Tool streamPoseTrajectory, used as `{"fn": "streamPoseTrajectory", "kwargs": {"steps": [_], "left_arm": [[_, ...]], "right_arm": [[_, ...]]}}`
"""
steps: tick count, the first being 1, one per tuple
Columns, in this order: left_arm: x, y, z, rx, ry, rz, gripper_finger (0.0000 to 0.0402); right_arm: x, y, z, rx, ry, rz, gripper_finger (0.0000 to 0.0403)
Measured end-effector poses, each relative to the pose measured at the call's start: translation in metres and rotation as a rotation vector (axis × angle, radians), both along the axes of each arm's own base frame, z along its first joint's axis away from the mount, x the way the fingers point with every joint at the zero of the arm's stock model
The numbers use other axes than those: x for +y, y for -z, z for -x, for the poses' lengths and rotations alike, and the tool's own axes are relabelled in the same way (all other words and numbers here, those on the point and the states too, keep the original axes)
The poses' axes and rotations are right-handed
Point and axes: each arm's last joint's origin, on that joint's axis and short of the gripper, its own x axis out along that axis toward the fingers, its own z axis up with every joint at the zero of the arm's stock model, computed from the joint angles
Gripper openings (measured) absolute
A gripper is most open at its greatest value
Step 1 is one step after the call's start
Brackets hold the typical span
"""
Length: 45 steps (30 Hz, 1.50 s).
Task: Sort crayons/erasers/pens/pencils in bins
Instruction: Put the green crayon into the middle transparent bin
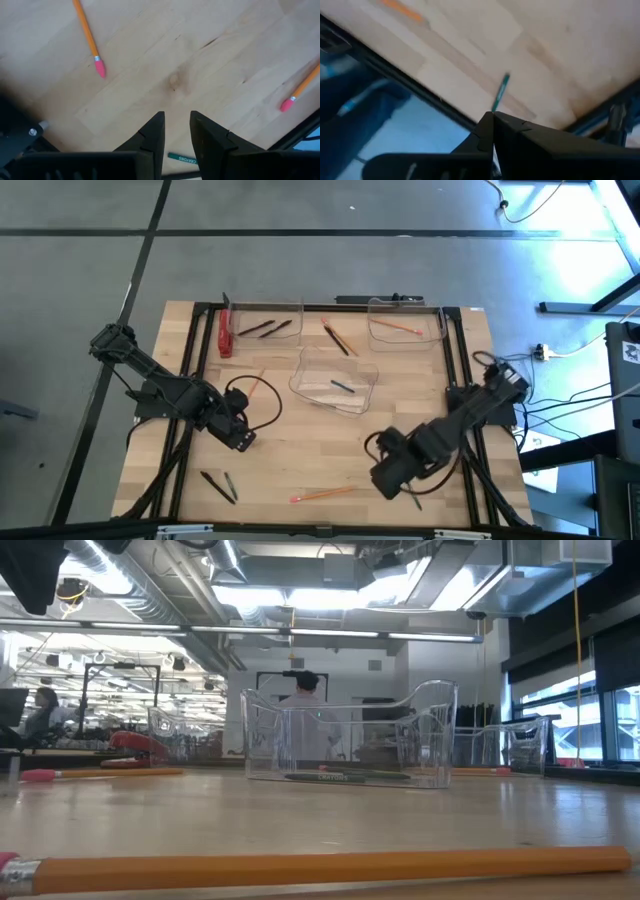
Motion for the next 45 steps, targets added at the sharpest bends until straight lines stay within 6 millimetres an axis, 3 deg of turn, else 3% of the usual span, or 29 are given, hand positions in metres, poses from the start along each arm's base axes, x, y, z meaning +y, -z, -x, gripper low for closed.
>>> {"fn": "streamPoseTrajectory", "kwargs": {"steps": [7,13,20,26,31,45], "left_arm": [[-0.002,-0.001,-0.004,-0.038,0.094,-0.006,0.0083],[-0.006,-0.003,-0.010,-0.106,0.184,0.001,0.0083],[-0.010,-0.008,-0.021,-0.254,0.445,-0.130,0.0083],[-0.008,-0.010,-0.024,-0.294,0.569,-0.287,0.0083],[-0.008,-0.012,-0.024,-0.313,0.604,-0.321,0.0083],[-0.007,-0.011,-0.023,-0.297,0.608,-0.321,0.0083]], "right_arm": [[0.012,0.024,-0.009,0.089,-0.010,0.003,0.0020],[0.013,0.027,-0.011,0.098,-0.009,0.005,0.0077],[0.015,0.027,-0.008,0.072,-0.028,0.046,0.0143],[0.021,0.027,-0.003,0.045,-0.046,0.081,0.0155],[0.024,0.029,-0.003,0.041,-0.039,0.075,0.0155],[0.025,0.129,0.006,0.177,-0.017,-0.105,0.0139]]}}
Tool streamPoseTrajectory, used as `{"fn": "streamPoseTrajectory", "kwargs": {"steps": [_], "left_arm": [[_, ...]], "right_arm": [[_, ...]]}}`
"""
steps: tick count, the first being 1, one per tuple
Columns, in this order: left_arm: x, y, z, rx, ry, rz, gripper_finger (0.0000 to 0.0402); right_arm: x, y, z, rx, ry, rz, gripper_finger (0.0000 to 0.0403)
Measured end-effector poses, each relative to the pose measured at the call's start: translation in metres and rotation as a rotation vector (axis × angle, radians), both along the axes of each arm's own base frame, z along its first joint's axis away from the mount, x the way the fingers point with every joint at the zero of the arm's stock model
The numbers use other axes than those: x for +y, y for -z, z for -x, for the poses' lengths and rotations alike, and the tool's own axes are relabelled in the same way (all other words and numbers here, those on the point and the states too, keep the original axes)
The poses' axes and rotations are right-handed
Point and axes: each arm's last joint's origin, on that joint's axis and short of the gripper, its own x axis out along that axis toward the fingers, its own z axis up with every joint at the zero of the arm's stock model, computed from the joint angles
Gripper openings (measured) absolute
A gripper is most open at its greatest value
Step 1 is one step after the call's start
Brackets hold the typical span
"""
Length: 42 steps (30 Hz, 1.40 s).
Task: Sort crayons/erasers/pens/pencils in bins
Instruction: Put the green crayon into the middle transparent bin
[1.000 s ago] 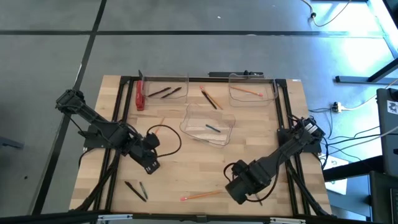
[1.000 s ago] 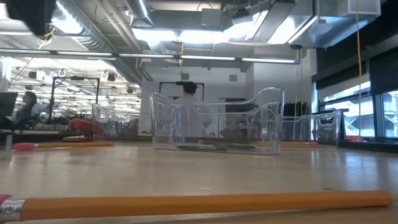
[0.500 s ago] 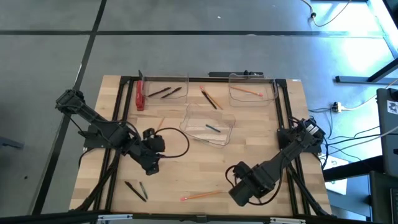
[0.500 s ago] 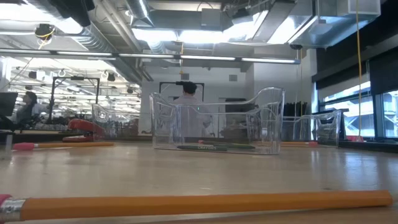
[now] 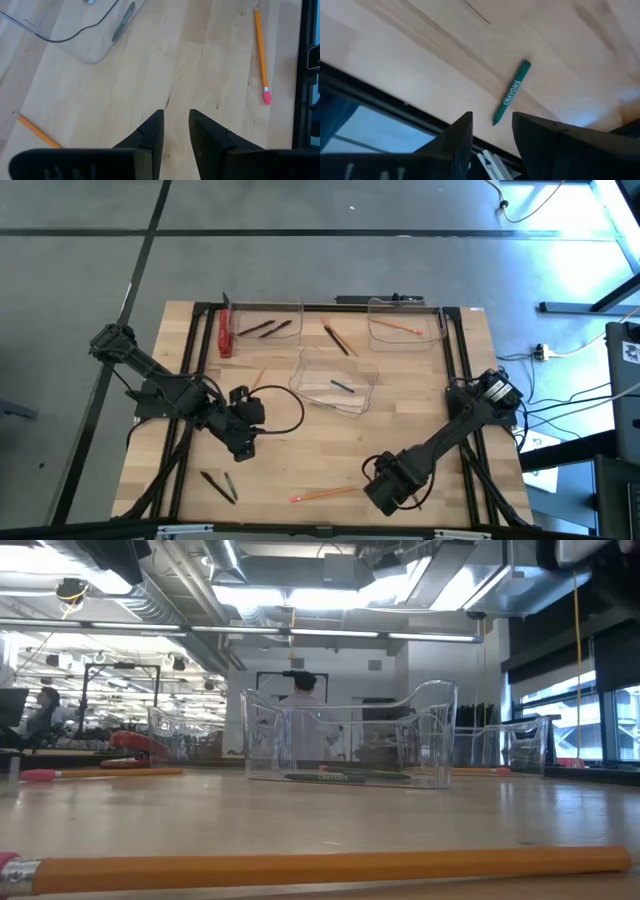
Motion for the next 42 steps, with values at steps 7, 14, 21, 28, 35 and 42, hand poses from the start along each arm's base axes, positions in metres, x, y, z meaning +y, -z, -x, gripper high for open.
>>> {"fn": "streamPoseTrajectory", "kwargs": {"steps": [7,14,21,28,35,42], "left_arm": [[0.002,0.000,-0.001,0.001,-0.014,0.006,0.0083],[0.006,0.000,-0.004,-0.004,-0.034,0.009,0.0083],[0.010,-0.001,-0.007,-0.012,-0.056,0.014,0.0083],[0.013,-0.001,-0.008,-0.013,-0.068,0.014,0.0083],[0.013,-0.001,-0.008,-0.013,-0.071,0.016,0.0083],[0.014,-0.001,-0.009,-0.015,-0.090,0.024,0.0083]], "right_arm": [[-0.005,0.021,0.008,0.053,-0.018,-0.032,0.0125],[-0.006,0.033,0.009,0.016,-0.044,-0.070,0.0124],[-0.012,0.044,0.017,0.051,-0.048,-0.044,0.0124],[-0.015,0.057,0.021,0.027,-0.093,-0.075,0.0124],[-0.018,0.067,0.025,0.002,-0.115,-0.136,0.0124],[-0.015,0.069,0.024,-0.066,-0.240,-0.200,0.0085]]}}
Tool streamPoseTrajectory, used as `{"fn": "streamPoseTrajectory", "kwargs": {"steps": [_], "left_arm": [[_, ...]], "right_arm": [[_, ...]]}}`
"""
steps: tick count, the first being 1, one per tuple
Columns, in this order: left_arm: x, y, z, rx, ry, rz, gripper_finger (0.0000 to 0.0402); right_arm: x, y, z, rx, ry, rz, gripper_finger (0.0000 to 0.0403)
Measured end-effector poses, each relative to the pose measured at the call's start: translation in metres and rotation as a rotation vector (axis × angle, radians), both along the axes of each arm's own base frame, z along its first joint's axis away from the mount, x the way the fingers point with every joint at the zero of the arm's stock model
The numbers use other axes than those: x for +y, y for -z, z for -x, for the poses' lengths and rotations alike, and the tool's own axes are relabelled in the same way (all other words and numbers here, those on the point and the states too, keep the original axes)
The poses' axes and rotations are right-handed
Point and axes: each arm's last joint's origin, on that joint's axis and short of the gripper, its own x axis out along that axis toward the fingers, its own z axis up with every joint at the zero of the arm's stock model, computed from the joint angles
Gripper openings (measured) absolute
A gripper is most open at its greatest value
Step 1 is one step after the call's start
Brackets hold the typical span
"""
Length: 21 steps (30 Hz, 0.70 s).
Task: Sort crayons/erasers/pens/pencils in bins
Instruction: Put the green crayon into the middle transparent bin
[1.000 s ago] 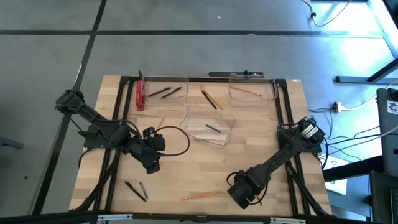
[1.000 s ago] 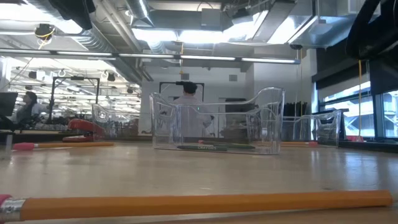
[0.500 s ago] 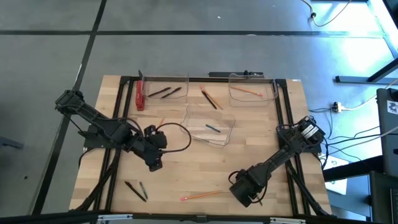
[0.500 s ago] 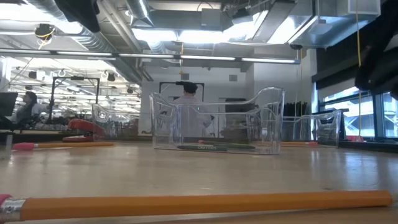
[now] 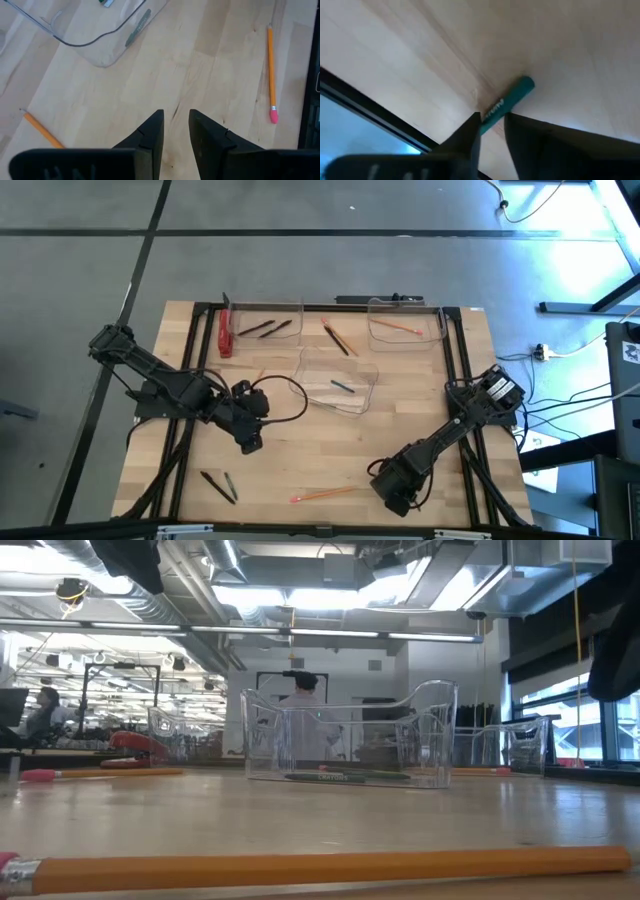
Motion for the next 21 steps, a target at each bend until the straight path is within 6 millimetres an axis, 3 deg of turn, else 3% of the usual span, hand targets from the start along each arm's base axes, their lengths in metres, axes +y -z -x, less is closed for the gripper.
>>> {"fn": "streamPoseTrajectory", "kwargs": {"steps": [5,8,17,21], "left_arm": [[-0.0001,0.0000,0.0000,0.000,0.000,0.001,0.0083],[0.0000,0.0000,0.0000,0.000,-0.002,0.002,0.0083],[0.0000,0.0000,0.0000,0.000,-0.002,0.001,0.0083],[0.0000,0.0000,0.0000,0.000,-0.002,0.001,0.0083]], "right_arm": [[0.0004,0.0004,-0.0005,-0.019,-0.022,-0.004,0.0027],[0.0010,0.0003,-0.0017,-0.037,-0.022,-0.003,0.0012],[0.0006,0.0015,-0.0019,-0.047,-0.019,0.017,0.0071],[0.0006,0.0016,-0.0019,-0.051,-0.019,0.023,0.0078]]}}
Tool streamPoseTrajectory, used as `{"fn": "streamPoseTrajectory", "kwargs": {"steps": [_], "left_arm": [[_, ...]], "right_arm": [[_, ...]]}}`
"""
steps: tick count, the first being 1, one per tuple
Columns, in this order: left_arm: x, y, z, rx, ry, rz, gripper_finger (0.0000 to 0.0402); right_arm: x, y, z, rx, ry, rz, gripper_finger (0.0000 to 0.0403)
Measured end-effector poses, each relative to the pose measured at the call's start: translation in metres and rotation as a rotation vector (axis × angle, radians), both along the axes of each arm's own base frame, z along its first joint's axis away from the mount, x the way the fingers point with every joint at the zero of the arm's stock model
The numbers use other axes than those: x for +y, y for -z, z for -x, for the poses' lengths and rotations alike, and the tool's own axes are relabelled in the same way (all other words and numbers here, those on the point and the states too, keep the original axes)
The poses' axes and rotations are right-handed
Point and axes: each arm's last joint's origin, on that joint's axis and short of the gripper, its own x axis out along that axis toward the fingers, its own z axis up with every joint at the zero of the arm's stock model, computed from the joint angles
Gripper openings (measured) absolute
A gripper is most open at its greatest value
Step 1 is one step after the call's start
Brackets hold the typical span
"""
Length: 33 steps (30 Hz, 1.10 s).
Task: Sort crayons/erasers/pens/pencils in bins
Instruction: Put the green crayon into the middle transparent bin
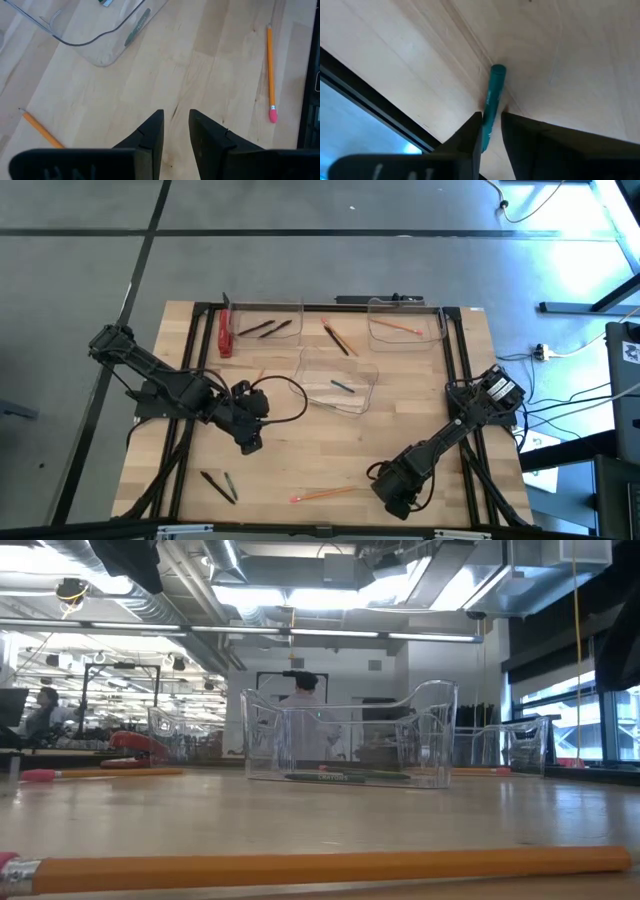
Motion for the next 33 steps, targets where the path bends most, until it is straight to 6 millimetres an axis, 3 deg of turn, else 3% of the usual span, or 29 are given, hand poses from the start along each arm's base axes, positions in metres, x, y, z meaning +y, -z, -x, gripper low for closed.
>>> {"fn": "streamPoseTrajectory", "kwargs": {"steps": [17,26,33], "left_arm": [[-0.0001,0.0000,0.0000,0.000,0.001,-0.001,0.0083],[-0.0001,0.0000,0.0000,0.000,0.000,0.000,0.0083],[-0.0001,0.0000,0.0001,0.000,0.000,-0.001,0.0083]], "right_arm": [[-0.0043,0.0075,0.0039,-0.007,0.022,-0.010,0.0078],[-0.0046,0.0074,0.0044,-0.016,0.003,-0.010,0.0016],[-0.0057,0.0078,0.0050,-0.007,0.036,0.022,0.0051]]}}
